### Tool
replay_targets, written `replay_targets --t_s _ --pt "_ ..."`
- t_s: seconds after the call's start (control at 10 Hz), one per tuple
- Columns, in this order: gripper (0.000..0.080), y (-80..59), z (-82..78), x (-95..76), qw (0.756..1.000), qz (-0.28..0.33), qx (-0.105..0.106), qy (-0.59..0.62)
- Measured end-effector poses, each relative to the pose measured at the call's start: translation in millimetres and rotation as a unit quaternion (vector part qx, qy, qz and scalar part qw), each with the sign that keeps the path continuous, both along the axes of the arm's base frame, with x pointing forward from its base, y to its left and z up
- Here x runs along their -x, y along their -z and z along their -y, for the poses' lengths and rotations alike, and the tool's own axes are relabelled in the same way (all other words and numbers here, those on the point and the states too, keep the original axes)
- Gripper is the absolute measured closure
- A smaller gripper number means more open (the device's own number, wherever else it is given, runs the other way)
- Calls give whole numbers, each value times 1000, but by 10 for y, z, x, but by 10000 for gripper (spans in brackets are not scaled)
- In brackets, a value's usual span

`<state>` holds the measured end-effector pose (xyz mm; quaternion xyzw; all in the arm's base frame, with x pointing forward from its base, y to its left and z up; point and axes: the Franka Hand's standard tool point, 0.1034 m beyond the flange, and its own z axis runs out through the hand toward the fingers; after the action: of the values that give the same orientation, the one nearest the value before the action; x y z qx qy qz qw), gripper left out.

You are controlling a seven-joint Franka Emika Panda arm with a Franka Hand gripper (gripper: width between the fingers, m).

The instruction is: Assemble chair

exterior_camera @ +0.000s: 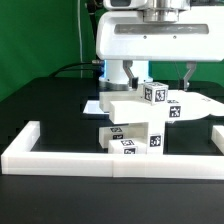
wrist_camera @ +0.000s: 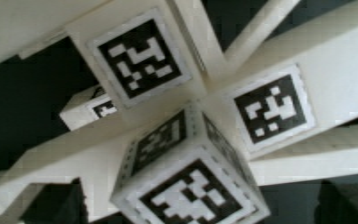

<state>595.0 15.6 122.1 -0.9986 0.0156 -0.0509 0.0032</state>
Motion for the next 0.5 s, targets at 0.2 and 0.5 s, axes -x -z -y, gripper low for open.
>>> replay_targets --t_s 0.2,0.5 --pt "150 3 -6 4 999 0 6 -48" --pt "150 7 24 8 988 -3 24 -155"
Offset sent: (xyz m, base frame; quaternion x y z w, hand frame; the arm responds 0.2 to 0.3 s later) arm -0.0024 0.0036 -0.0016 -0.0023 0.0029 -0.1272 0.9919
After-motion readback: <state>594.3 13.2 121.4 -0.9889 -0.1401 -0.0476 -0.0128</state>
